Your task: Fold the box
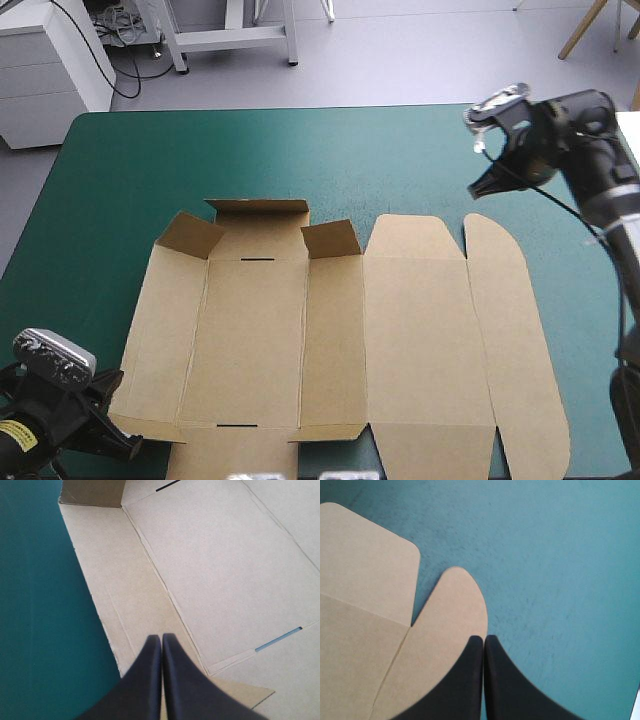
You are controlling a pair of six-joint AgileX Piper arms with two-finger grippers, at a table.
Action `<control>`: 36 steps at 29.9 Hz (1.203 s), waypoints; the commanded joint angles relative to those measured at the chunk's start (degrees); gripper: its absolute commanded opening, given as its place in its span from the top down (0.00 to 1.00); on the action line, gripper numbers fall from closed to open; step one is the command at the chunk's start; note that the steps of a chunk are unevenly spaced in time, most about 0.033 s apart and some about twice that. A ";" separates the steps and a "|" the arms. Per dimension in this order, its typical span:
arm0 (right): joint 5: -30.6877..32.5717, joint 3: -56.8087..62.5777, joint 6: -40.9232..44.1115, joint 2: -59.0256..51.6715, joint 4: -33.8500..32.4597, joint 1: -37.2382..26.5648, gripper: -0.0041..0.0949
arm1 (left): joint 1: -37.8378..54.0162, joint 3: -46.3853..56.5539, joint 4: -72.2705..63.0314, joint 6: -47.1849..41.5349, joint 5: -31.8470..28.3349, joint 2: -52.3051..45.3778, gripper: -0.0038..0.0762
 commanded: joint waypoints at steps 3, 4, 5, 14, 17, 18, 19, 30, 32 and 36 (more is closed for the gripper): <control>-1.08 11.24 2.41 -13.27 9.26 -13.29 0.98 | -0.36 -1.82 -0.50 -0.47 -2.72 0.75 0.96; -1.08 14.44 2.41 -15.60 10.96 -15.58 0.98 | -0.36 -1.82 -0.50 -0.47 -2.72 0.75 0.96; -1.08 17.04 2.41 -17.60 12.25 -17.23 0.98 | -0.36 -1.82 -0.50 -0.47 -2.61 0.75 0.96; -2.78 39.53 3.45 -38.93 12.80 -24.15 0.98 | -0.36 -1.82 -0.50 -0.47 -3.19 0.75 0.96; -2.66 44.34 3.67 -44.49 13.45 -24.15 0.98 | -0.36 -1.82 -0.61 -0.47 -3.39 0.89 0.96; -2.46 45.52 3.67 -45.84 14.09 -24.15 0.98 | -0.36 -1.82 -0.61 -0.47 -3.24 0.88 0.96; -2.28 46.90 3.67 -47.43 14.93 -24.15 0.98 | -0.36 -1.82 -0.61 -0.47 -3.10 0.88 0.96; -2.73 58.47 1.54 -63.50 24.88 -24.15 0.98 | -0.36 -1.82 0.87 -2.51 -1.25 1.00 0.96; -3.61 59.82 1.54 -66.04 24.88 -24.15 0.98 | -0.36 -1.82 1.34 -3.90 -1.25 1.09 0.96; -3.72 62.52 1.54 -68.85 24.88 -23.66 0.98 | -0.36 -1.87 1.96 -8.02 0.01 3.47 0.96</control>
